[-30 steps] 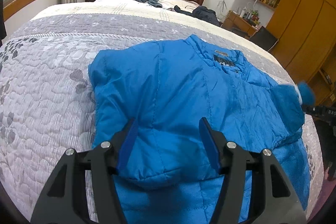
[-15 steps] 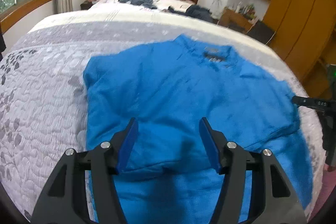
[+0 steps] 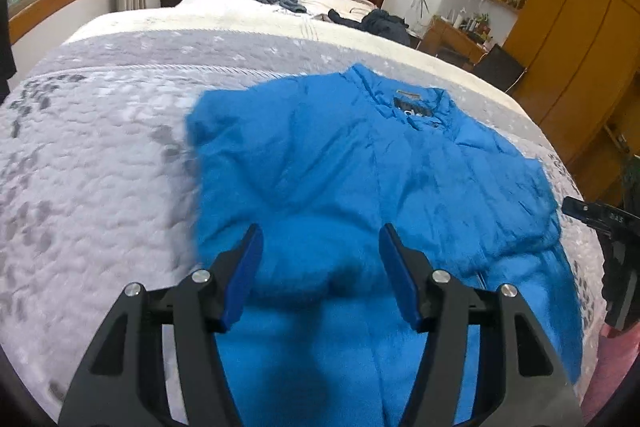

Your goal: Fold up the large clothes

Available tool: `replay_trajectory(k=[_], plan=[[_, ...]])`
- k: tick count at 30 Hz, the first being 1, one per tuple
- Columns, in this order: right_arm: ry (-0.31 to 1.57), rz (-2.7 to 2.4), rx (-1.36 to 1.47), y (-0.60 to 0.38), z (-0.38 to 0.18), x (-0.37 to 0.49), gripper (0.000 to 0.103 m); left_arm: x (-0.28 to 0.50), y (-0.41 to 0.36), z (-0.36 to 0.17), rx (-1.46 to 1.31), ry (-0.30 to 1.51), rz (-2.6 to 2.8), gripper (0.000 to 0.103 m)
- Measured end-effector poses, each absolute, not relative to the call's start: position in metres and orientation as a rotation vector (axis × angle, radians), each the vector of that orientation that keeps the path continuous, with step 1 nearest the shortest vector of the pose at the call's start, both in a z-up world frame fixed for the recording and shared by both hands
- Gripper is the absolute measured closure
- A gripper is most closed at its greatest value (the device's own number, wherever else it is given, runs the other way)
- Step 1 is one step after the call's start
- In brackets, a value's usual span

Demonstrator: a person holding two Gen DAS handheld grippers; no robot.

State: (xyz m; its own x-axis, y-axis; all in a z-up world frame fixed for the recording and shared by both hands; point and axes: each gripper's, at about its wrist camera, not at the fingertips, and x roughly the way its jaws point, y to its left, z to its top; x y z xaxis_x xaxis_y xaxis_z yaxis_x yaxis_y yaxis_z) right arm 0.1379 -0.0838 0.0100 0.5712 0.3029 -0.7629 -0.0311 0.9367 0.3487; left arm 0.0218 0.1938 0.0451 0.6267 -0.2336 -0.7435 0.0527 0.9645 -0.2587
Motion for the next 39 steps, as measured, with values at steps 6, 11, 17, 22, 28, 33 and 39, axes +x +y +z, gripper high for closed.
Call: replay_trajectory(k=[6,11,17,22,28,33,39], plan=[[0.971,0.258,0.24,-0.091,0.015,0.062,0.048,-0.053,0.22,0.05,-0.201,0.935,-0.18,0.034],[0.995,0.297,0.23,-0.093,0.003,-0.006,0.04,-0.123,0.243,0.038,-0.262,1.001,-0.191,0.034],[1.025,0.314,0.248,-0.093,-0.015,-0.073,0.037,-0.192,0.248,0.023,-0.344,1.051,-0.224,0.032],[1.071,0.306,0.258,-0.091,-0.035,-0.108,0.035,-0.215,0.242,0.009,-0.417,1.085,-0.275,0.032],[1.097,0.322,0.289,-0.09,-0.049,-0.13,0.035,-0.22,0.223,-0.003,-0.467,1.122,-0.378,0.032],[1.108,0.354,0.278,-0.081,-0.051,-0.135,0.037,-0.217,0.211,-0.011,-0.458,1.134,-0.368,0.033],[1.109,0.395,0.273,-0.073,-0.052,-0.132,0.071,-0.214,0.205,-0.014,-0.449,1.134,-0.355,0.066]])
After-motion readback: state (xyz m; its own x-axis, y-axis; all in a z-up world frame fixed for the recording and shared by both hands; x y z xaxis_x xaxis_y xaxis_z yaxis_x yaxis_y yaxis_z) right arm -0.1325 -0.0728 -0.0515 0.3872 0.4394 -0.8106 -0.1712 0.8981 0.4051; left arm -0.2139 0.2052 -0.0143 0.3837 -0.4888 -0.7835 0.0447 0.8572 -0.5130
